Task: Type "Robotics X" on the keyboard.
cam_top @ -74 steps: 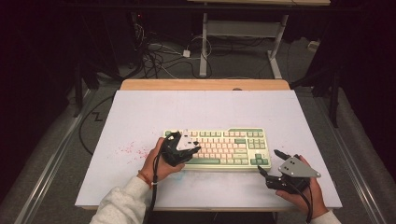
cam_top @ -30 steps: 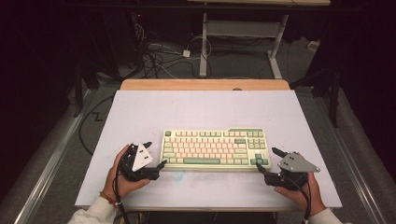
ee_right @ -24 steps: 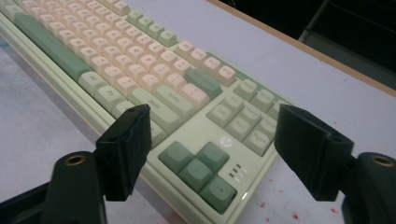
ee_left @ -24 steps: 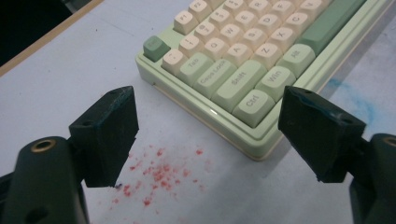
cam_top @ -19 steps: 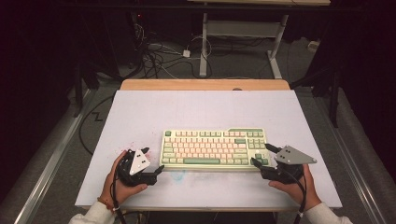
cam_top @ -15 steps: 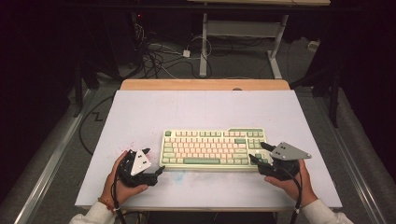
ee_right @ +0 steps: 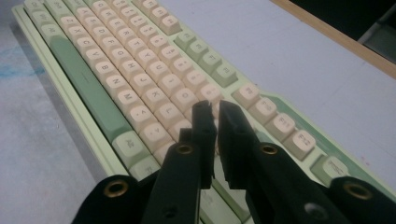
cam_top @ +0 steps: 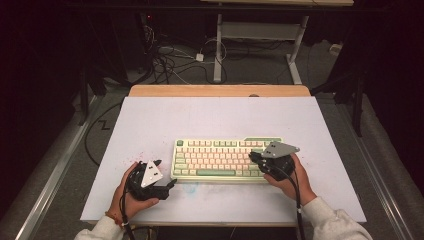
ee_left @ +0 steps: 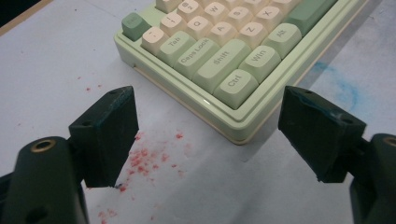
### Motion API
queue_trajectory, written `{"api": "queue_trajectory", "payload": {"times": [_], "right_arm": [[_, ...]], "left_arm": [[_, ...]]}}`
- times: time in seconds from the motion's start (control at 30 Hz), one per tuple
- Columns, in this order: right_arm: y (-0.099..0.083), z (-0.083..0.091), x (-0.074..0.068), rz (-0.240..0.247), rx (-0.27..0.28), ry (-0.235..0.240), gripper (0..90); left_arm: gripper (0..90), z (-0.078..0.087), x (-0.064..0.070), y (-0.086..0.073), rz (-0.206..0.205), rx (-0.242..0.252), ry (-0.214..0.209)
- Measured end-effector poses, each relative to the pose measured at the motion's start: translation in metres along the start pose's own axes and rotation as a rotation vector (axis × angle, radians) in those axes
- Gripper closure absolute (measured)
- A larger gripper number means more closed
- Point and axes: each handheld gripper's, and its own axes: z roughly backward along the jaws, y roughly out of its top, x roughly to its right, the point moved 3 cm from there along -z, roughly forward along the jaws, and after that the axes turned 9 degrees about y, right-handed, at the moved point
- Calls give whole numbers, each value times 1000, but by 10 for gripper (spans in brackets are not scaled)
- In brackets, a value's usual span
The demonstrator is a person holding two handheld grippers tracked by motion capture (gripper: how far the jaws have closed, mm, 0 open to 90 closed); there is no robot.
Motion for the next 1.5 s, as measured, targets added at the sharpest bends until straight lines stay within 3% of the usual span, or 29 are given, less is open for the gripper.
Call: {"api": "queue_trajectory", "payload": {"times": [0.53, 0.8, 0.9, 1.0, 1.27, 1.5], "right_arm": [[21, -51, -2, 21, -80, 54, 900], [23, -60, -2, 22, -104, 41, 900], [20, -64, -2, 33, -154, 47, 900], [21, -62, -4, 39, -157, 50, 896], [25, -45, -4, 14, -62, 63, 880], [28, -28, -3, 11, 5, 46, 840]], "left_arm": [[191, 1, 2, -4, 0, -13, -11], [191, 1, 2, -4, -10, -22, -12], [192, 0, 2, -5, -17, -31, -14], [192, 1, 2, -5, -12, -26, -14], [191, -1, 2, -4, -25, -27, -13], [192, -2, 2, -4, -31, -32, -16]]}}
